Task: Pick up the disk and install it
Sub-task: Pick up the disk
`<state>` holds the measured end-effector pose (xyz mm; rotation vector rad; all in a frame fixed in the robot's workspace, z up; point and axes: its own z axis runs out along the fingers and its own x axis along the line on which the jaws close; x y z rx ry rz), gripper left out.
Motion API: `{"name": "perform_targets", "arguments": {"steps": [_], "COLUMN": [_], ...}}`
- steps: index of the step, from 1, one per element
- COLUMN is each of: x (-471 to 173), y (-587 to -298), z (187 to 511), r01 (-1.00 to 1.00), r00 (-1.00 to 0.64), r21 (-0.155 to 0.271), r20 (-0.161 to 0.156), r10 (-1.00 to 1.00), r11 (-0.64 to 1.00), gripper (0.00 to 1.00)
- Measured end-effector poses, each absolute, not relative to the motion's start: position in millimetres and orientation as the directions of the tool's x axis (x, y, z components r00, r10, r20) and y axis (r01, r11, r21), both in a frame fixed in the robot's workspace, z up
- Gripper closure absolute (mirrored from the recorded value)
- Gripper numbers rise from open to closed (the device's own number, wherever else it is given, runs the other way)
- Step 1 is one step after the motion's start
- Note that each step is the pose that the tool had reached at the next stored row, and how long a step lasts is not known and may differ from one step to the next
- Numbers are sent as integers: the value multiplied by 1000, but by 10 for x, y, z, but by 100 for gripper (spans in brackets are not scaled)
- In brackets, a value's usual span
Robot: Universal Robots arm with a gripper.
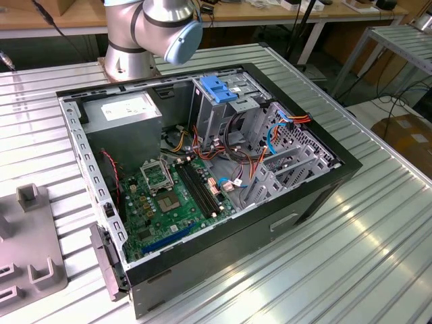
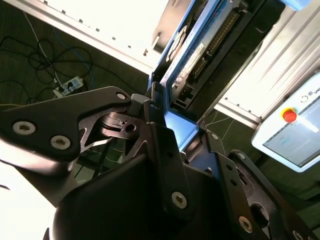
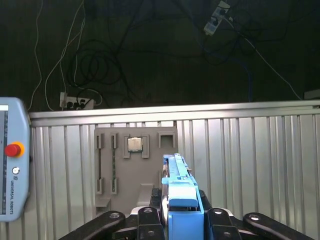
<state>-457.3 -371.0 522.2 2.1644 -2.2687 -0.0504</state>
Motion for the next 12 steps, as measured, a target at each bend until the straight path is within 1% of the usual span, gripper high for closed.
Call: {"name": "perform_targets", "arguments": {"steps": [12], "x": [-4493], "y": [-3710], "z": [5221], "r01": [-999], "r00": [-47], "r21": [27], "r20": [-18], "r10": [-999], "r11": [47], "gripper": [63]}}
